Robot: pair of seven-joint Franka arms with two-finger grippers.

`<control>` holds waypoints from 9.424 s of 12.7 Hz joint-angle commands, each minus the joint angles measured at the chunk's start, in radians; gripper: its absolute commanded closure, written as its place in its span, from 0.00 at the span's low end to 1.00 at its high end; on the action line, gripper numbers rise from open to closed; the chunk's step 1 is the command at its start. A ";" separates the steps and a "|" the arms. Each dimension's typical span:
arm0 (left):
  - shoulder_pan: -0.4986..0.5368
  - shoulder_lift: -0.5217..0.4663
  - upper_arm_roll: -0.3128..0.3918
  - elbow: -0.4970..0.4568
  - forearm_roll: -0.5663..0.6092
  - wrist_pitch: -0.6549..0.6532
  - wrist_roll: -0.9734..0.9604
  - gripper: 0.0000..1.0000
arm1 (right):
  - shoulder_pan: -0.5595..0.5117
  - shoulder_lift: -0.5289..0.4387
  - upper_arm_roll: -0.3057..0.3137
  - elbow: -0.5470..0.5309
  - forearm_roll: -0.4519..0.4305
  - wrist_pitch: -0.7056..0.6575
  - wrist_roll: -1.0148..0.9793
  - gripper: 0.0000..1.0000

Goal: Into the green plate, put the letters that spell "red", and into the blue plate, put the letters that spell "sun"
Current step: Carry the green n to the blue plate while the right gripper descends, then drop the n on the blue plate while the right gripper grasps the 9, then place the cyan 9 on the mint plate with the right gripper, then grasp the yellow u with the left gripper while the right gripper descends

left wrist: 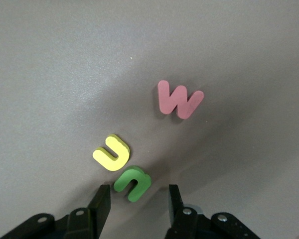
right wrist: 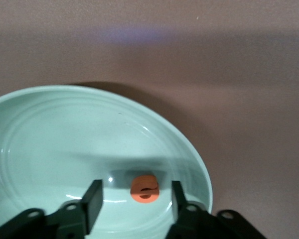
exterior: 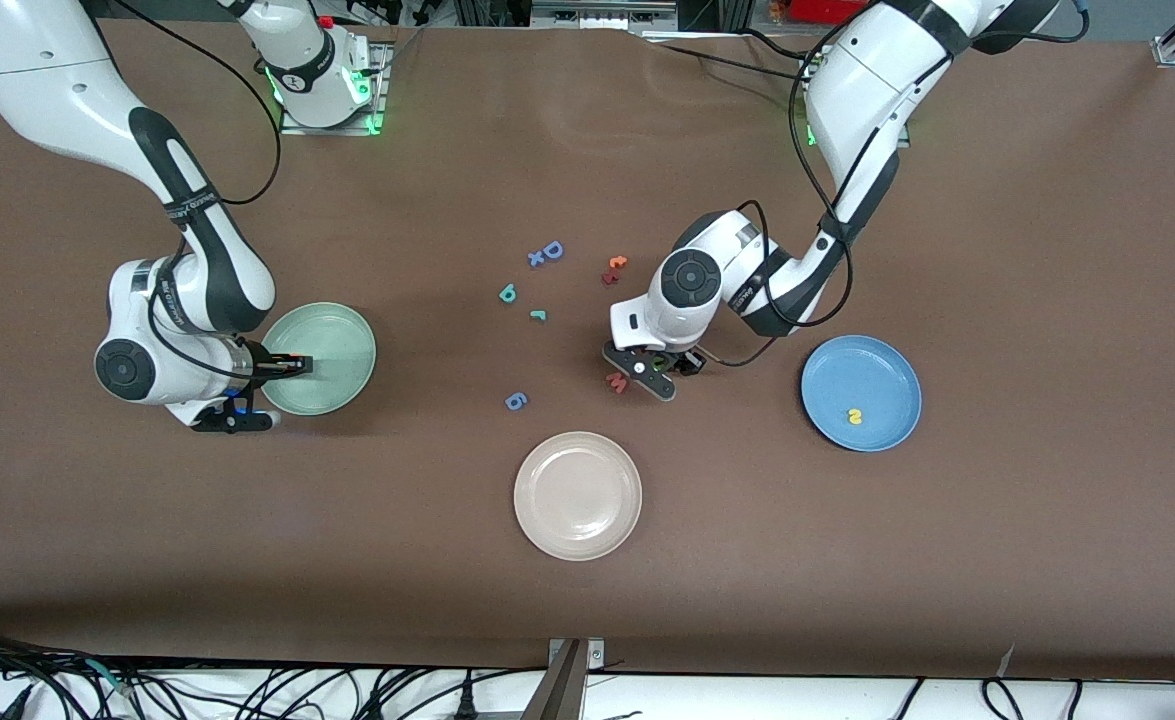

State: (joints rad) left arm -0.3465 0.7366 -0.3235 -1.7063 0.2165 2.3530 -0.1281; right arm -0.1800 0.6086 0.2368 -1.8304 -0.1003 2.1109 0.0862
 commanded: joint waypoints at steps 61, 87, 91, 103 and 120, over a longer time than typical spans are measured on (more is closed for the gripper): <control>0.451 -0.401 -0.114 -0.185 0.133 -0.325 0.509 0.00 | 0.310 -0.041 0.285 -0.259 -0.010 0.388 1.054 0.90; 0.463 -0.445 -0.141 -0.144 -0.008 -0.442 0.506 0.00 | -0.156 0.043 0.250 0.003 -0.114 -0.051 0.227 0.73; 0.433 -0.360 -0.147 -0.080 -0.005 -0.429 0.499 0.00 | -0.156 0.034 0.254 0.008 -0.113 -0.060 0.240 0.21; 0.176 -0.077 -0.126 -0.036 0.026 0.018 -0.030 0.00 | -0.132 -0.001 0.544 0.005 -0.104 -0.103 0.784 0.16; 0.067 0.073 -0.065 0.091 0.218 0.035 -0.179 0.45 | 0.344 0.125 0.348 -0.003 -0.119 0.328 1.138 0.36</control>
State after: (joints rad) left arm -0.2640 0.7950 -0.3982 -1.6456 0.3944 2.3960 -0.2710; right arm 0.1548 0.7284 0.5933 -1.8303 -0.2008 2.4175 1.2094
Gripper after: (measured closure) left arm 0.449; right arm 0.344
